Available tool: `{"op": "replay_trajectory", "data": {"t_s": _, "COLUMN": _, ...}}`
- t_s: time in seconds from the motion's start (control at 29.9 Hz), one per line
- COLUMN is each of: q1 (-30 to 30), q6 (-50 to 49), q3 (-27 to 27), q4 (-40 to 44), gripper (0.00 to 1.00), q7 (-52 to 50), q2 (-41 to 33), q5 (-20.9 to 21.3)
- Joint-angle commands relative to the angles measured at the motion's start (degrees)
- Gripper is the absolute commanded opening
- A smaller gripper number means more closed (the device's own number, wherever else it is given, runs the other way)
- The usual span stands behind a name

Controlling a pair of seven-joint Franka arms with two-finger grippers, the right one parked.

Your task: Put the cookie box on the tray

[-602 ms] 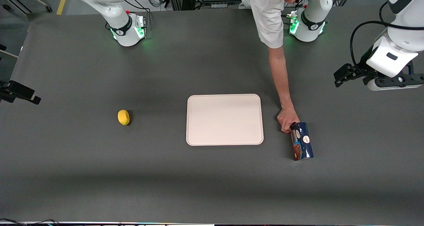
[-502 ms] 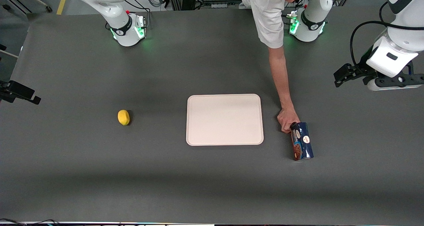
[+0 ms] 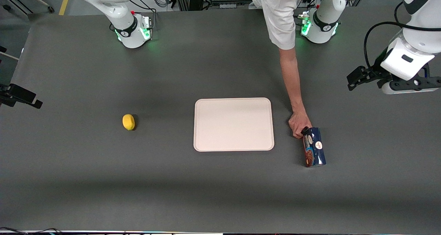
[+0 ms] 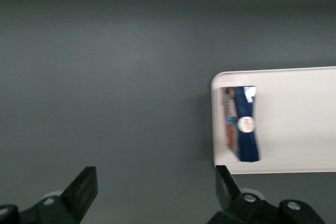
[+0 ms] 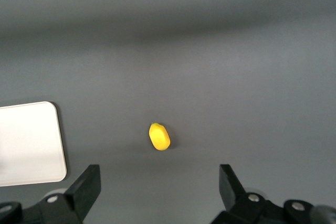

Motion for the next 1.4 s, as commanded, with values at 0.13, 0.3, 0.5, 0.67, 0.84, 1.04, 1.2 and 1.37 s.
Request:
{"op": "replay_trajectory", "data": {"t_s": 0.13, "q1": -1.0, "q6": -0.8, "q3": 0.6, "q4": 0.5, "gripper": 1.0, "q7": 0.6, "q2": 0.2, "q5": 1.0}}
{"op": "replay_trajectory", "data": {"t_s": 0.3, "q1": -1.0, "q6": -0.4, "q3": 0.6, "q4": 0.5, "gripper": 1.0, "q7": 0.6, "q2": 0.3, "q5": 0.9}}
{"op": "replay_trajectory", "data": {"t_s": 0.5, "q1": -1.1, "q6": 0.1, "q3": 0.6, "q4": 0.6, "gripper": 1.0, "q7": 0.6, "q2": 0.9, "q5": 1.0}}
{"op": "replay_trajectory", "data": {"t_s": 0.67, "q1": -1.1, "q6": 0.1, "q3": 0.7, "q4": 1.6, "gripper": 1.0, "q7": 0.5, "q2": 2.0, "q5": 1.0}}
{"op": "replay_trajectory", "data": {"t_s": 0.84, "q1": -1.2, "q6": -0.1, "q3": 0.6, "q4": 1.7, "gripper": 1.0, "q7": 0.5, "q2": 2.0, "q5": 1.0}}
{"op": "replay_trajectory", "data": {"t_s": 1.04, "q1": -1.2, "q6": -0.3, "q3": 0.6, "q4": 1.7, "gripper": 1.0, "q7": 0.5, "q2": 2.0, "q5": 1.0}}
{"op": "replay_trajectory", "data": {"t_s": 1.2, "q1": -1.3, "q6": -0.4, "q3": 0.5, "q4": 1.6, "gripper": 1.0, "q7": 0.4, "q2": 2.0, "q5": 1.0}}
{"op": "replay_trajectory", "data": {"t_s": 1.37, "q1": -1.3, "q6": -0.2, "q3": 0.5, "q4": 1.3, "gripper": 1.0, "q7": 0.0, "q2": 2.0, "q5": 0.9}}
